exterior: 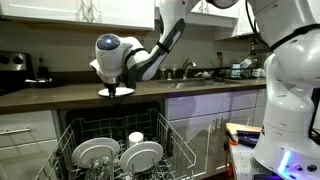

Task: Place the white plate in the dishwasher

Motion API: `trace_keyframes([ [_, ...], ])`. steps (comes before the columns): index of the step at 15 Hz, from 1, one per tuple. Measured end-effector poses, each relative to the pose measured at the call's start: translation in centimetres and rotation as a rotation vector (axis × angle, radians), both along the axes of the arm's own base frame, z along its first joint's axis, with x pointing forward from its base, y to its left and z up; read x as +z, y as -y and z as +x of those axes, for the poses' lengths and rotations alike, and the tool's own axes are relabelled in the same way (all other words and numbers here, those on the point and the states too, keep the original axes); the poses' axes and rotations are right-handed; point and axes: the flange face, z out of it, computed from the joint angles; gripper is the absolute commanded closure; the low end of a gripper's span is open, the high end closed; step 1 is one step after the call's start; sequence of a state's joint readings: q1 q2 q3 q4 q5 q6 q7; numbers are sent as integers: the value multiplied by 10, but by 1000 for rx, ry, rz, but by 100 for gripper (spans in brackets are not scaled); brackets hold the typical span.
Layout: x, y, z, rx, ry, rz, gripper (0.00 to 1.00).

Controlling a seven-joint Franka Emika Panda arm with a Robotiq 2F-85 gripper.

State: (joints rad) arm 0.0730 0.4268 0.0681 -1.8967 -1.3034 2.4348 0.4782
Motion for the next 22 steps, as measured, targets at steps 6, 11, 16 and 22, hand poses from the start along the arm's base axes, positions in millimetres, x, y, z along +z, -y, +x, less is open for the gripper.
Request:
trace_keyframes([
  [6,0,-12,-2,18,-3,-5,1],
  [11,-3,-29,-8,5,-24,-86,0],
  [16,-16,-39,-15,-12,-47,-234,0],
  [22,-29,-31,-14,27,-46,-339,0],
])
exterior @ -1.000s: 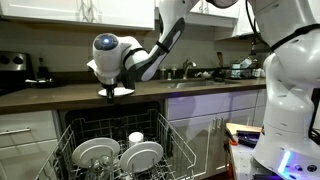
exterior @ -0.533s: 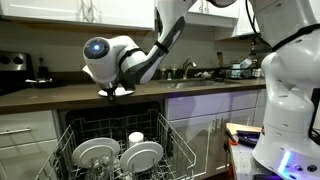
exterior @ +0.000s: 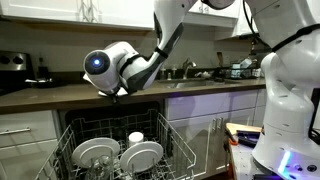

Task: Place the white plate in the dishwasher

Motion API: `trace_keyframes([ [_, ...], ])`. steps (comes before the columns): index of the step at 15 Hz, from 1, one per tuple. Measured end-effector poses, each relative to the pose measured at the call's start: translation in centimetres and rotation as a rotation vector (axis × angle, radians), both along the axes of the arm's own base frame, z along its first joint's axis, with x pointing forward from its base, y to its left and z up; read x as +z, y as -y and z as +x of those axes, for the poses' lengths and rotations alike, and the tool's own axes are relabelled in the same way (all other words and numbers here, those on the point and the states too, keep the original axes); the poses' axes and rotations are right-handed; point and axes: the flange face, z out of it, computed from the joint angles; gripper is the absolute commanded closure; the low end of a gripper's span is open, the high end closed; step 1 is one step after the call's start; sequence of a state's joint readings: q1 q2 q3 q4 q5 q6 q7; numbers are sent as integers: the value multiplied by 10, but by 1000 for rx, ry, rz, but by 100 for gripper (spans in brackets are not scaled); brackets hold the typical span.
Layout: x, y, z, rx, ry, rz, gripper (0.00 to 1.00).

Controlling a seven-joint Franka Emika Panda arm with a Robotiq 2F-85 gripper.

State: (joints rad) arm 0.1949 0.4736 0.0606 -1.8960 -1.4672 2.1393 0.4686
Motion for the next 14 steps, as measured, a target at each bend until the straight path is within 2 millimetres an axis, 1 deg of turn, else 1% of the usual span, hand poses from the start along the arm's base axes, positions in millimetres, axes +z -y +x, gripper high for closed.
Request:
trace_keyframes([
  [1,-1,3,1,5,0,-13,0],
  [2,-2,6,2,10,1,-25,20],
  [4,-4,12,3,10,1,-37,32],
  [5,-4,14,3,9,1,-40,40],
  [7,-5,15,3,11,1,-46,54],
  [8,-5,15,3,14,1,-50,58],
  [9,-6,15,3,17,1,-54,58],
  [11,-6,15,4,22,1,-61,46],
  [13,-8,15,4,26,-1,-65,46],
  [14,-10,15,4,26,-3,-66,50],
])
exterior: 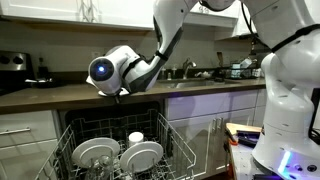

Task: Place the white plate in the dishwasher

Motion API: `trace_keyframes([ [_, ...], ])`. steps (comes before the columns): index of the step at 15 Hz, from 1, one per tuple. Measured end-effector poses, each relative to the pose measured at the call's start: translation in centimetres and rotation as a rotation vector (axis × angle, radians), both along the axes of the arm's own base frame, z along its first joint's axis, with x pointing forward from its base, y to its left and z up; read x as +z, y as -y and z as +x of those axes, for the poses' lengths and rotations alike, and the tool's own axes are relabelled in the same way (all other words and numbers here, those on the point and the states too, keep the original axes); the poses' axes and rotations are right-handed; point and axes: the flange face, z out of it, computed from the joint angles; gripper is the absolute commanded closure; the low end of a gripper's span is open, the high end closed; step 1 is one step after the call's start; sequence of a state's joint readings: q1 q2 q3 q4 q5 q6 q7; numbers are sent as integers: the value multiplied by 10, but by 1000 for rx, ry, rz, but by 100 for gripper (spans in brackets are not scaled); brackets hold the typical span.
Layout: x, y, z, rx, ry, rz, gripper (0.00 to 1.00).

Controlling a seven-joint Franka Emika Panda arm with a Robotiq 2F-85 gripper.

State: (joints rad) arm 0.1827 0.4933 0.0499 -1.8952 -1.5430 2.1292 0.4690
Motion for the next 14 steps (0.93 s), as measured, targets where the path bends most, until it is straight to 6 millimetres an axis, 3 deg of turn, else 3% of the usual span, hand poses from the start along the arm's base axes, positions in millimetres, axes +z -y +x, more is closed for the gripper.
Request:
trace_keyframes([
  [3,-4,1,0,-1,-6,-2,49],
  [5,-6,1,-1,-2,-8,-4,75],
  [8,-9,3,-1,-8,-13,-9,93],
  [14,-3,6,3,-27,5,-28,93],
])
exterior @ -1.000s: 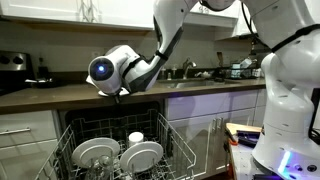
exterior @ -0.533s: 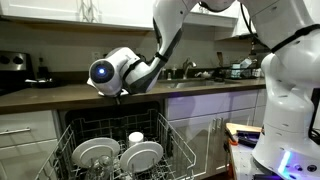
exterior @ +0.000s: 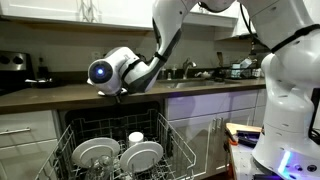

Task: Place the white plate in the dishwasher

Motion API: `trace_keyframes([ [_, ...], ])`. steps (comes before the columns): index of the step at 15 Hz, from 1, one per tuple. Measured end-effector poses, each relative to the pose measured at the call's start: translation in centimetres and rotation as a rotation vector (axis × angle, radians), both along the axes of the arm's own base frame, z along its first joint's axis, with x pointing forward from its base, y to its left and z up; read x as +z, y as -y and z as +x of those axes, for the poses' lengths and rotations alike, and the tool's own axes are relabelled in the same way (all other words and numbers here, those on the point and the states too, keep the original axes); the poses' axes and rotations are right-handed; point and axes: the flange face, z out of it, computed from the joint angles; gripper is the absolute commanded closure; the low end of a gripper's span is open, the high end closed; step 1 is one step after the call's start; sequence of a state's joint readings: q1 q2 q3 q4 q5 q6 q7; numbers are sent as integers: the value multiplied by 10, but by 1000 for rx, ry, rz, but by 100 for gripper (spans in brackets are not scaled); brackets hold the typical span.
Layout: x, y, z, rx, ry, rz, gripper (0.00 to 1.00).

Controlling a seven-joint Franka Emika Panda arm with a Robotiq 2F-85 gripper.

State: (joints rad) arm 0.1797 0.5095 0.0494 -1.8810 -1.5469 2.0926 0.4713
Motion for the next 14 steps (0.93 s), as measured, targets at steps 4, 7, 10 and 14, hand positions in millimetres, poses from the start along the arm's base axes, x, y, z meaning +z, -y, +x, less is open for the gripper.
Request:
trace_keyframes([
  [4,3,0,2,-8,8,-8,93],
  [7,4,0,2,-15,11,-17,93],
  [10,5,-1,1,-27,14,-33,93],
  [14,6,-5,-1,-43,26,-53,93],
])
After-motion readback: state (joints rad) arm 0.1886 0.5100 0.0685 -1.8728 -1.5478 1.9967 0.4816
